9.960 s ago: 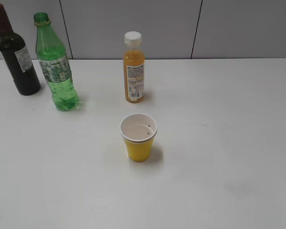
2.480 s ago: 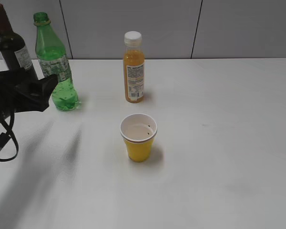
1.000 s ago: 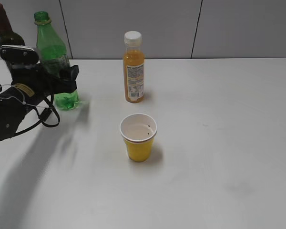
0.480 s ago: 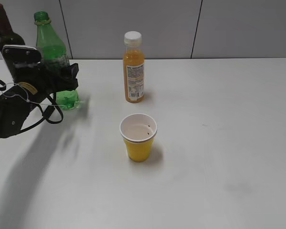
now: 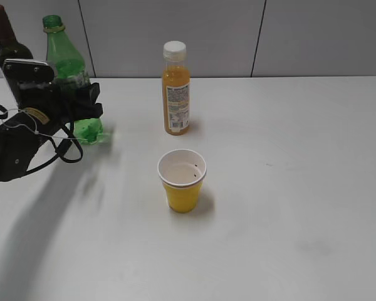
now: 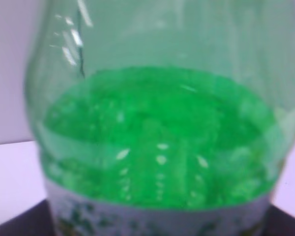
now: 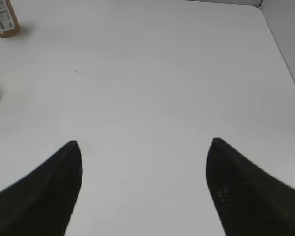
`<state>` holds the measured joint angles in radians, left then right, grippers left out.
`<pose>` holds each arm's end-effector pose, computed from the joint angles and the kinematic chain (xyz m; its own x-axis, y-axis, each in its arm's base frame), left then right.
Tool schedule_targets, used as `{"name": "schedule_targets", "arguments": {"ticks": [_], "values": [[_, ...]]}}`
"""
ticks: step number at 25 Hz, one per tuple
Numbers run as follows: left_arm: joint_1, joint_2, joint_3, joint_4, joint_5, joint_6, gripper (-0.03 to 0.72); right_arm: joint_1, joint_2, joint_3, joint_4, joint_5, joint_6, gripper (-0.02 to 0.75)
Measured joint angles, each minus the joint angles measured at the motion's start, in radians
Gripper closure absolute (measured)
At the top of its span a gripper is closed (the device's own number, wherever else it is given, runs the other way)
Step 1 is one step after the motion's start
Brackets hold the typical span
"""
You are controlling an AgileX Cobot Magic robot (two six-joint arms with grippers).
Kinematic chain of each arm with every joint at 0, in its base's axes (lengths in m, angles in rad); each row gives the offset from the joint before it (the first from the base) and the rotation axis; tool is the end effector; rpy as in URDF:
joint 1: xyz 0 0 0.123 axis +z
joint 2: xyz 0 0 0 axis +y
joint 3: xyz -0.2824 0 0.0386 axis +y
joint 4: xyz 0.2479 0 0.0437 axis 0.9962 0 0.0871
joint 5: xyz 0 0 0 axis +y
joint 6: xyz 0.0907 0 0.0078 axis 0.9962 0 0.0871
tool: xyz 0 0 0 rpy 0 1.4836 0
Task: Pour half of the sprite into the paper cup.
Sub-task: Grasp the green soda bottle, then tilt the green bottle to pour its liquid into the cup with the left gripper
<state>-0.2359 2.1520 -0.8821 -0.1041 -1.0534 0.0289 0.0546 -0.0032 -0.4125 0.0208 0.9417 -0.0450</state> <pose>0.3834 -0.0837 0.1020 -0.1309 0.0082 -0.9914 0.1428 0.9897 -0.0107 0.0089 0.0020 0.2620 -0.4216 -0.0558 -0.9051 -0.0836 0.9962 -0.0225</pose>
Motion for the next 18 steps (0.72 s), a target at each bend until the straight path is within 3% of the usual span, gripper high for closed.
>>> {"name": "schedule_targets", "arguments": {"ticks": [11,18], "values": [[-0.001,-0.148,0.125,-0.033,0.068,0.021,0.235,0.000,0.000,0.000,0.000,0.000,0.000,0.146],[-0.088,-0.299,0.287,-0.261,-0.041,0.239,0.235,0.000,0.000,0.000,0.000,0.000,0.000,0.146]]}}
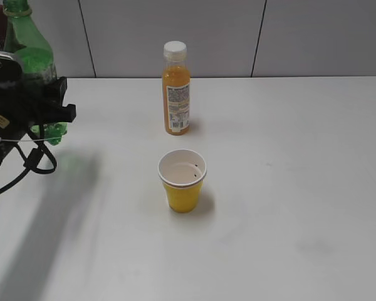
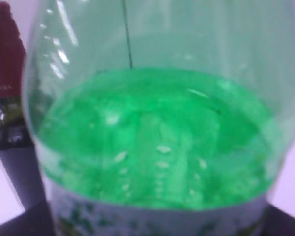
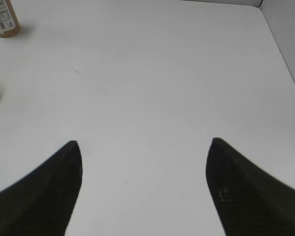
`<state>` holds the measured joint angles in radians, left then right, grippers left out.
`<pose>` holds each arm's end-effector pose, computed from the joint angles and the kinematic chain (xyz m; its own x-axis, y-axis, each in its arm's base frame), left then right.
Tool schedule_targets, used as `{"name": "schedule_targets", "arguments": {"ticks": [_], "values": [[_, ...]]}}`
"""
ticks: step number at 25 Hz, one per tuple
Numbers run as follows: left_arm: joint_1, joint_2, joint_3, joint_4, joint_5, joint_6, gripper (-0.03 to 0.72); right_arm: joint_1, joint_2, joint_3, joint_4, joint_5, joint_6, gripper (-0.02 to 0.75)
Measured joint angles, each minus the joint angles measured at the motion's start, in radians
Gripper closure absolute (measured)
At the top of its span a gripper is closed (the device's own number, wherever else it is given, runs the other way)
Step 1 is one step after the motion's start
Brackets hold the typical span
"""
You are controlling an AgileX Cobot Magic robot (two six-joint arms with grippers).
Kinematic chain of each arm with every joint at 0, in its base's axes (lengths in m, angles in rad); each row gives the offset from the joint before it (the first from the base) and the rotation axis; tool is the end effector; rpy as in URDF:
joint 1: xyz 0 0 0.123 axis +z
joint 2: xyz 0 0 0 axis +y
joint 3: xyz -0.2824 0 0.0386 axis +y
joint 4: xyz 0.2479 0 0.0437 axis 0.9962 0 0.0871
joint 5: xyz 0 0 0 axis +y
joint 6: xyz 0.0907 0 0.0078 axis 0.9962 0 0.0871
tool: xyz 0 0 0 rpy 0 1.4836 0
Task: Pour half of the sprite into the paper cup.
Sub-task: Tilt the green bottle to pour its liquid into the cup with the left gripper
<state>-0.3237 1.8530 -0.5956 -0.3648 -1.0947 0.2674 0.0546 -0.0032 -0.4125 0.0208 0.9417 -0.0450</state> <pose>0.3122 -0.0743 0.1521 -0.0975 0.1267 -0.9871 0.0119 0.9919 0.1262 0.0089 0.0020 0.2620 -0.4216 -0.0558 -0.9051 -0.0836 0.9962 -0.0225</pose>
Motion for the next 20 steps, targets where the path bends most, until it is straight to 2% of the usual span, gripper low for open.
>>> {"name": "schedule_targets", "arguments": {"ticks": [5,10,12,16,20], "values": [[-0.100,-0.042,0.058,-0.100,-0.015,0.165,0.235,0.000,0.000,0.000,0.000,0.000,0.000,0.146],[-0.213,-0.042,0.065,-0.345,-0.032,0.302,0.235,0.000,0.000,0.000,0.000,0.000,0.000,0.146],[-0.252,-0.042,0.065,-0.410,-0.050,0.394,0.235,0.000,0.000,0.000,0.000,0.000,0.000,0.146],[-0.306,-0.042,0.065,-0.443,-0.052,0.582,0.235,0.000,0.000,0.000,0.000,0.000,0.000,0.146],[-0.323,-0.042,0.065,-0.444,-0.052,0.665,0.235,0.000,0.000,0.000,0.000,0.000,0.000,0.146]]}}
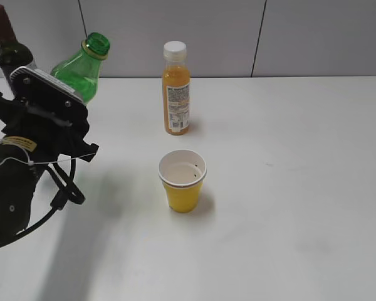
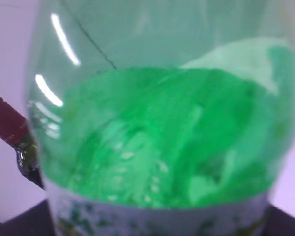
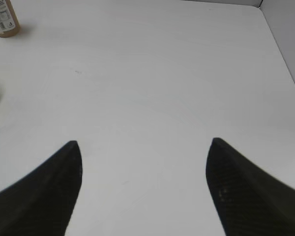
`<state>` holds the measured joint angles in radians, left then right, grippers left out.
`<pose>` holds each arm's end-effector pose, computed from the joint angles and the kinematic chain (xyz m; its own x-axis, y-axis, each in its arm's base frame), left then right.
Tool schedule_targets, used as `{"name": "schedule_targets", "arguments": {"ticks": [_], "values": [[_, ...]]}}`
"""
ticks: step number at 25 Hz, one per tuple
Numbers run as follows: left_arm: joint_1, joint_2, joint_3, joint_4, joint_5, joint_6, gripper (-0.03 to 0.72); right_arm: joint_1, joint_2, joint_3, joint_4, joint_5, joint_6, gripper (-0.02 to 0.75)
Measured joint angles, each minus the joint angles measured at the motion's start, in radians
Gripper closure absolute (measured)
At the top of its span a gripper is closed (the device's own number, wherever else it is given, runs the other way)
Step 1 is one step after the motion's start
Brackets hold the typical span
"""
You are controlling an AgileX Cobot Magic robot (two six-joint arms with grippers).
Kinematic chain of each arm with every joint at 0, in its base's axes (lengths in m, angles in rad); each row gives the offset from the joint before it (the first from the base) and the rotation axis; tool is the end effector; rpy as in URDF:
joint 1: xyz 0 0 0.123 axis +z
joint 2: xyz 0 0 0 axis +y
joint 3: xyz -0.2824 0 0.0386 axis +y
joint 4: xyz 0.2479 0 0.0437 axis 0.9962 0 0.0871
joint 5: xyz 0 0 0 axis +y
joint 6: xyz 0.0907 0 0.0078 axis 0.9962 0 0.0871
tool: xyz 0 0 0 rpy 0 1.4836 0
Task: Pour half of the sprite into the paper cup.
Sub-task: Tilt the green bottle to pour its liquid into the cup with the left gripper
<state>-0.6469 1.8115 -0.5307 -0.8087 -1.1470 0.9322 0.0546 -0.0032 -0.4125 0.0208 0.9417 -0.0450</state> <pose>0.2633 -0.1237 0.1492 -0.1695 0.6006 -0.7814 0.0261 0.7953 0.6056 0.0089 0.0020 0.2620 -0.4216 -0.0558 -0.9051 -0.0836 0.9962 -0.0225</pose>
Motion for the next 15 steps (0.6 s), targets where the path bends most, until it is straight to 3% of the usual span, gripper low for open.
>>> {"name": "schedule_targets", "arguments": {"ticks": [15], "values": [[-0.046,0.021,0.000,-0.008,-0.010,0.204,0.235,0.000,0.000,0.000,0.000,0.000,0.000,0.146]]}}
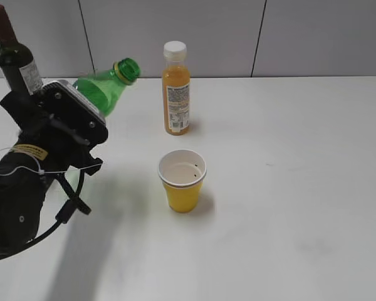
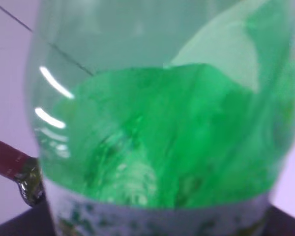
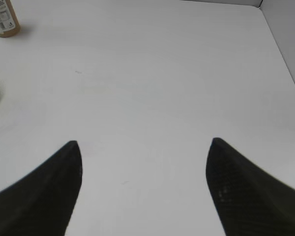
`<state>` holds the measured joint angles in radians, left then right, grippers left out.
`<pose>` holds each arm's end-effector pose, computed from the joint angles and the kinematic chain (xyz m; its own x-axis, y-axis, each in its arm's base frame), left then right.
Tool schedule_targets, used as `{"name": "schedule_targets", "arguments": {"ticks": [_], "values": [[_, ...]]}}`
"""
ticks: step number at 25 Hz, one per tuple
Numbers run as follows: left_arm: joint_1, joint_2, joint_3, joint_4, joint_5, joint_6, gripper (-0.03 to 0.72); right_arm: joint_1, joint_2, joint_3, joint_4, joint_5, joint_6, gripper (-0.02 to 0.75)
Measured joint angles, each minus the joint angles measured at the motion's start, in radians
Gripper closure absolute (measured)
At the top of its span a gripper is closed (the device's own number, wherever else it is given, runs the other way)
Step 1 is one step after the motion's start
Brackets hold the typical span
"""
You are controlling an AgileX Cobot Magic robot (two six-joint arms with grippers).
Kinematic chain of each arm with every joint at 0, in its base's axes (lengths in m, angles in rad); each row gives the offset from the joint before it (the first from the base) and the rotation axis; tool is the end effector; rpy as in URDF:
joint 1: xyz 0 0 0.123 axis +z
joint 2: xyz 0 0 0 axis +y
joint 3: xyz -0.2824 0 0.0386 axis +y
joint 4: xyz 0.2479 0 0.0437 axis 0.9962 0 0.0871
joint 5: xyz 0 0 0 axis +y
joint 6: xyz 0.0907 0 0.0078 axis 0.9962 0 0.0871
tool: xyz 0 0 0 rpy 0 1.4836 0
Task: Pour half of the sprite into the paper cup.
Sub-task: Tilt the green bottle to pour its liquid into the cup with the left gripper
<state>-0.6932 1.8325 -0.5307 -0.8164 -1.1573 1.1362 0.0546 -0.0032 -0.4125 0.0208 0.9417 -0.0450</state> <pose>0.2577 -0.1352 0.1439 -0.1384 0.7623 -0.6322 0.0899 0.6454 0.7585 0.0089 0.0020 0.2620 -0.4216 -0.0558 -0.9051 -0.0836 0.9962 -0.0225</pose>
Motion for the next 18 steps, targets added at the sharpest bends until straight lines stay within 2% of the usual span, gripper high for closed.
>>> {"name": "schedule_targets", "arguments": {"ticks": [5,18], "values": [[-0.001,0.052,-0.001,0.000,-0.002,0.103,0.235,0.000,0.000,0.000,0.000,0.000,0.000,0.146],[-0.031,0.070,-0.001,0.011,0.002,0.208,0.235,0.000,0.000,0.000,0.000,0.000,0.000,0.146]]}}
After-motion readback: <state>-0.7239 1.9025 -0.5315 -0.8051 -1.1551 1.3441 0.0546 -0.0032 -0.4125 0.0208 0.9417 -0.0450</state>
